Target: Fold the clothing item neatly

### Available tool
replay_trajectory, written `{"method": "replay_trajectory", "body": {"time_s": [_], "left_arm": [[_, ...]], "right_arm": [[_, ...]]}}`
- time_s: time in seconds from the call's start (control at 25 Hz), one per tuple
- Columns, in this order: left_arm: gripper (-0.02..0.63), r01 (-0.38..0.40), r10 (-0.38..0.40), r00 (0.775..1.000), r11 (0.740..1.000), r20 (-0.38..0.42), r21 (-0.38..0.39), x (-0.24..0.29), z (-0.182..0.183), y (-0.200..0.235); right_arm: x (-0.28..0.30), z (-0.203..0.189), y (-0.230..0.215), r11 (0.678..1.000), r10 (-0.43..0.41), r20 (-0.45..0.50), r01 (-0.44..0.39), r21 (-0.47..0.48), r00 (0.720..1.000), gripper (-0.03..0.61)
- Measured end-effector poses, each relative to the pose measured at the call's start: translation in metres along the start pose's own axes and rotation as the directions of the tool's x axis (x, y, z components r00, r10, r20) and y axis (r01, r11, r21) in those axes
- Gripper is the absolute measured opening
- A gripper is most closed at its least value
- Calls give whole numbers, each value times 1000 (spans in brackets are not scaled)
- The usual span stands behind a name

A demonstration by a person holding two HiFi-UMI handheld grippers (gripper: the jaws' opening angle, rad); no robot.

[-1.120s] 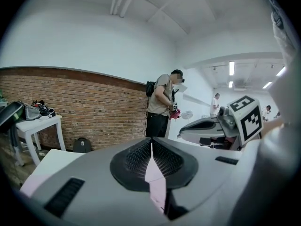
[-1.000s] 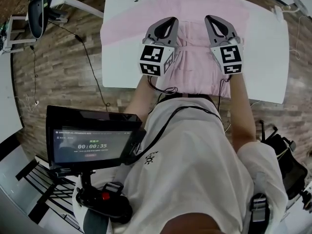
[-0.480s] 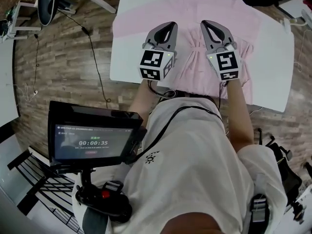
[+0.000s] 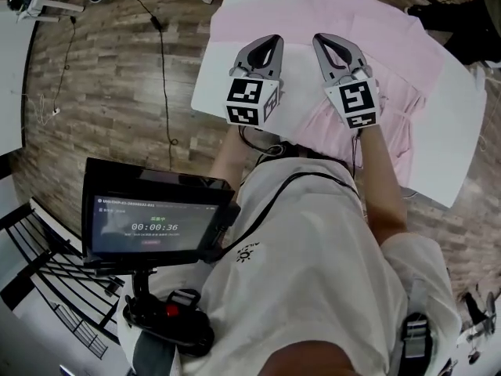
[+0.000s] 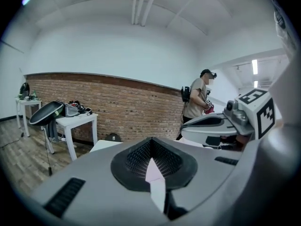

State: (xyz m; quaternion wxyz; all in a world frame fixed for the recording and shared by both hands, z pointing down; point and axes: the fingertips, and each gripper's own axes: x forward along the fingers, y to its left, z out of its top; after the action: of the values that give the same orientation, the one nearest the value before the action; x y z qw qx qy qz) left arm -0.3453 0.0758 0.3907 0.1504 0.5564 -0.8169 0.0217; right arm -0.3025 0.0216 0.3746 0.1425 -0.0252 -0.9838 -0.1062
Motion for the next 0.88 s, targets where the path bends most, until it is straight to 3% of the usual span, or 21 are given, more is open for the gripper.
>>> {"method": "replay_trajectory", "body": {"time_s": [0.48, 0.88], "left_arm": [[3, -182, 180, 983, 981, -29, -66, -33, -29, 73], [3, -249, 244, 968, 965, -57, -86, -39, -45, 111]], "right_arm": [[43, 18, 49, 989, 142, 15, -141, -39, 990, 5], [60, 24, 70, 980, 195, -6, -195, -51, 981, 5]]}}
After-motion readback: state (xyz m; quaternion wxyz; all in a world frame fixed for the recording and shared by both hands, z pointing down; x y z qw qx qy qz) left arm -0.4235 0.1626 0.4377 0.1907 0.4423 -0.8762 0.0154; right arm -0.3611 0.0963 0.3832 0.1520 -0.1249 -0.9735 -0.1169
